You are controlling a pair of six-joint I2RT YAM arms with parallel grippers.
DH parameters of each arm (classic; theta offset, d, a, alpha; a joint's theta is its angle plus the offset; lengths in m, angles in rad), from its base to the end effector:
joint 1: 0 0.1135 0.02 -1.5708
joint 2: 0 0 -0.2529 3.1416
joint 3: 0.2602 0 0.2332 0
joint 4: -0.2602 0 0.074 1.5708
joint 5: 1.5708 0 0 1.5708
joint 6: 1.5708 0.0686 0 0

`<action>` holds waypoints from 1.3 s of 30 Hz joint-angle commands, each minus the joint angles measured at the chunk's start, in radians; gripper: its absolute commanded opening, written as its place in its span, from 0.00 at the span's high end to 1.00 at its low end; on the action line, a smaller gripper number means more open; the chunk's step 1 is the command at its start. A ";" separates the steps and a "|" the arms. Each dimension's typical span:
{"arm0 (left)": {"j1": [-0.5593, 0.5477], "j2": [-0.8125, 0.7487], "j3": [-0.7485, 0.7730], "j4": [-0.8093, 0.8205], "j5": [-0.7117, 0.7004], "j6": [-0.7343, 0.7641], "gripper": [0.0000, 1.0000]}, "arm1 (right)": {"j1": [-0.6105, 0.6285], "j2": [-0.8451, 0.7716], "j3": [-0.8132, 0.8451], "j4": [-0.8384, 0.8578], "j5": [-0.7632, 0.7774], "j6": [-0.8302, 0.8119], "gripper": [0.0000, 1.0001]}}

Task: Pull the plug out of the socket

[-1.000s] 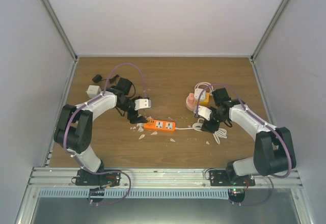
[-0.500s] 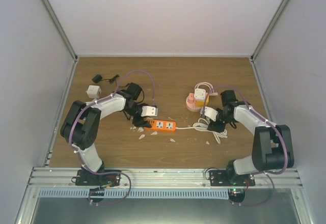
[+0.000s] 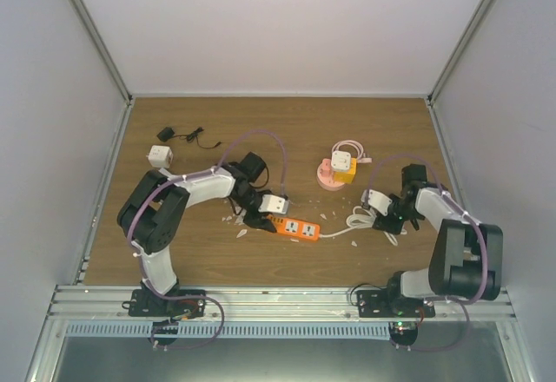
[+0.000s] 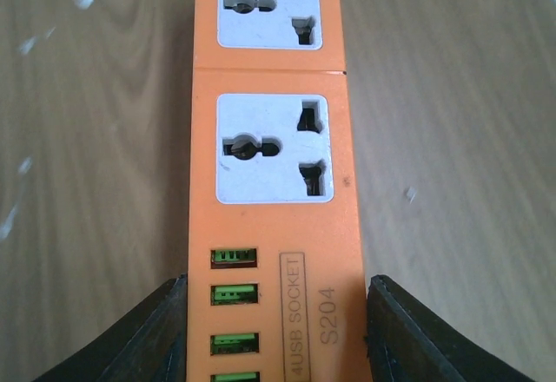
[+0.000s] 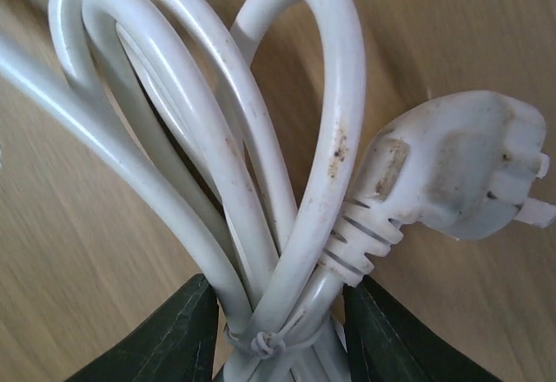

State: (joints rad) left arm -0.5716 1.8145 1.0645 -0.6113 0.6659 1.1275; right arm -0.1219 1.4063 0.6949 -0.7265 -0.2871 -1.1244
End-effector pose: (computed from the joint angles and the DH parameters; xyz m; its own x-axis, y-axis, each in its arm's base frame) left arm 0.2407 -0.2052 0.1241 0.1291 0.7616 -0.6351 0.9719 -0.2242 -0.0713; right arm 0.2078 -0.0059 0.1227 -0.4963 -0.8107 -0.3104 -0.8531 0.5217 0.0016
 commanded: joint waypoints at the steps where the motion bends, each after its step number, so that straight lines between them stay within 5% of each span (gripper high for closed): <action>1: -0.122 0.061 0.012 0.027 0.032 -0.075 0.48 | -0.076 -0.055 -0.054 -0.057 0.123 -0.125 0.60; 15: -0.348 0.200 0.157 0.100 -0.042 -0.306 0.49 | -0.437 -0.090 -0.034 -0.171 0.231 -0.410 0.61; 21: -0.401 0.215 0.162 0.100 -0.019 -0.315 0.42 | -0.461 -0.108 0.003 -0.275 0.200 -0.444 0.53; 33: -0.214 0.099 0.204 0.082 0.101 -0.388 0.02 | -0.415 -0.054 0.325 -0.400 -0.256 -0.301 0.19; 39: -0.106 0.018 0.197 0.135 0.144 -0.469 0.01 | -0.283 -0.035 0.387 -0.260 -0.384 -0.142 0.14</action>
State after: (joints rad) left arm -0.7307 1.9106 1.2495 -0.5304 0.7406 0.7242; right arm -0.4778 1.3499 1.0496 -1.0687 -0.5171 -1.3926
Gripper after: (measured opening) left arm 0.990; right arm 0.855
